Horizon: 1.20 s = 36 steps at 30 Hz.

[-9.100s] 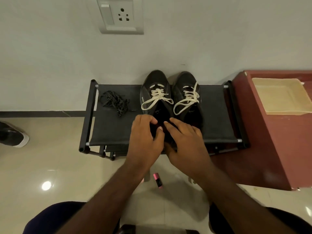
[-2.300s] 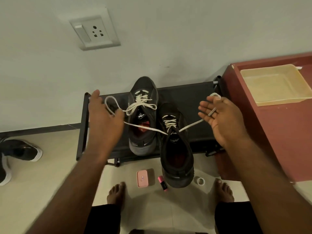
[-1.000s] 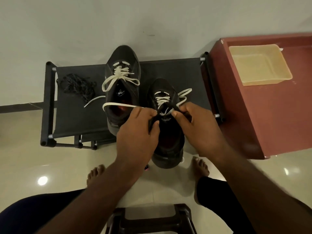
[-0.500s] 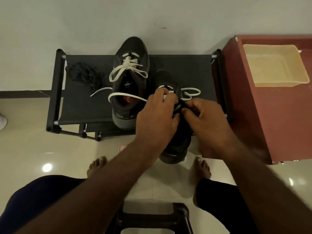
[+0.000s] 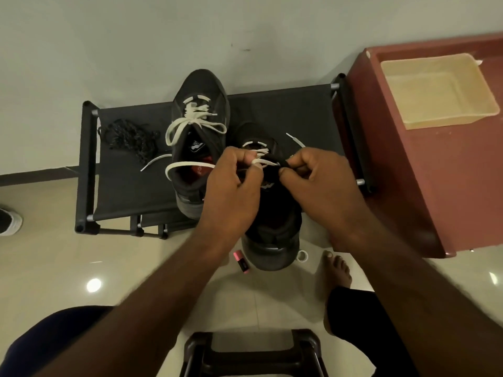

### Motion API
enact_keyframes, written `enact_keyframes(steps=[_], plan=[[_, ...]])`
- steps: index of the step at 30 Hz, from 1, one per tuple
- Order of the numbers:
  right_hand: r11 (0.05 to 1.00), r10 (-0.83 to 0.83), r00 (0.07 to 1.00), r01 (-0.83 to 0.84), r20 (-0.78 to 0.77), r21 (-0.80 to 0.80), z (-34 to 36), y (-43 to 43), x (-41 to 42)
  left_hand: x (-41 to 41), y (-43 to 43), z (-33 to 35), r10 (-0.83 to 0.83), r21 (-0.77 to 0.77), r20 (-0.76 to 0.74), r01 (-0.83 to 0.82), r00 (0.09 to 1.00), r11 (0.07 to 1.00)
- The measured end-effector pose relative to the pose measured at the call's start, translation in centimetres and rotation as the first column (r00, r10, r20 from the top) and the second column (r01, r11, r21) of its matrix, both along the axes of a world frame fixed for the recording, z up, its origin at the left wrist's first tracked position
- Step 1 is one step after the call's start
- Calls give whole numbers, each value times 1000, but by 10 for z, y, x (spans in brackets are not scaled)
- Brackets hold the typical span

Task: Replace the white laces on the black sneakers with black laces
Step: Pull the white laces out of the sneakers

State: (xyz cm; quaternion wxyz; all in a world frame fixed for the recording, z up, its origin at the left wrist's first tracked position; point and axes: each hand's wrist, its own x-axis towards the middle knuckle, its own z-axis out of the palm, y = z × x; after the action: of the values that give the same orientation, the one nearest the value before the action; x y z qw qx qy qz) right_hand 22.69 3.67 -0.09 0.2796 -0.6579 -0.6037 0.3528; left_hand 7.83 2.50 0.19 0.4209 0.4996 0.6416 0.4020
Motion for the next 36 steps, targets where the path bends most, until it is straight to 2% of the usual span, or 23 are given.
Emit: enact_keyframes(steps=[2, 6, 9, 12, 15, 17, 19, 21, 23, 26, 28, 30, 32, 33, 35, 36], plan=[[1000, 15, 1000, -15, 23, 6, 0, -2, -3, -2, -3, -2, -80, -11, -111, 80, 991, 997], [1000, 26, 999, -26, 39, 1, -2, -4, -6, -6, -5, -11, -156, 112, -453, 230, 878, 967], [1000, 21, 999, -21, 33, -1, -1, -3, -5, -7, -2, -11, -123, 166, -523, 242, 844, 956], [999, 32, 999, -32, 29, -4, -1, -2, -3, -5, -3, -10, -106, 210, -429, 213, 897, 954], [1000, 29, 999, -29, 38, -10, -3, 0, -2, -4, -1, 0, -23, 151, -131, 42, 991, 988], [999, 33, 999, -32, 25, -27, -4, 1, -1, -3, 0, 9, 84, 28, 88, -87, 993, 996], [997, 48, 999, -47, 5, -54, -4, 1, -1, -2, -1, 16, 167, 15, 181, -172, 969, 985], [996, 61, 998, -60, 6, -70, -4, 0, -1, -4, -1, 18, 157, 184, 44, -162, 987, 969], [995, 63, 998, -63, 5, -75, -4, 1, -1, -8, 0, 12, 49, 324, -202, 20, 978, 946], [995, 56, 998, -58, -20, -77, -5, 2, 0, -10, -1, 2, -106, 224, -526, 257, 844, 940], [996, 45, 998, -48, -42, -74, -5, 2, 0, -8, -4, -1, -127, 164, -628, 289, 768, 943], [996, 45, 998, -49, -52, -74, -6, 2, 0, -7, -5, -1, -129, 142, -666, 295, 735, 945], [995, 49, 998, -53, -47, -80, -6, 2, 1, -8, -3, 1, -119, 176, -651, 302, 750, 937], [995, 48, 998, -52, -42, -83, -6, 2, 1, -8, -2, 3, -103, 229, -598, 293, 795, 928], [995, 45, 998, -48, -33, -89, -4, 2, 1, -9, -3, 10, -43, 338, -380, 182, 924, 923], [994, 44, 999, -46, -30, -95, -4, 2, 1, -8, -2, 13, -4, 340, -240, 88, 971, 936]])
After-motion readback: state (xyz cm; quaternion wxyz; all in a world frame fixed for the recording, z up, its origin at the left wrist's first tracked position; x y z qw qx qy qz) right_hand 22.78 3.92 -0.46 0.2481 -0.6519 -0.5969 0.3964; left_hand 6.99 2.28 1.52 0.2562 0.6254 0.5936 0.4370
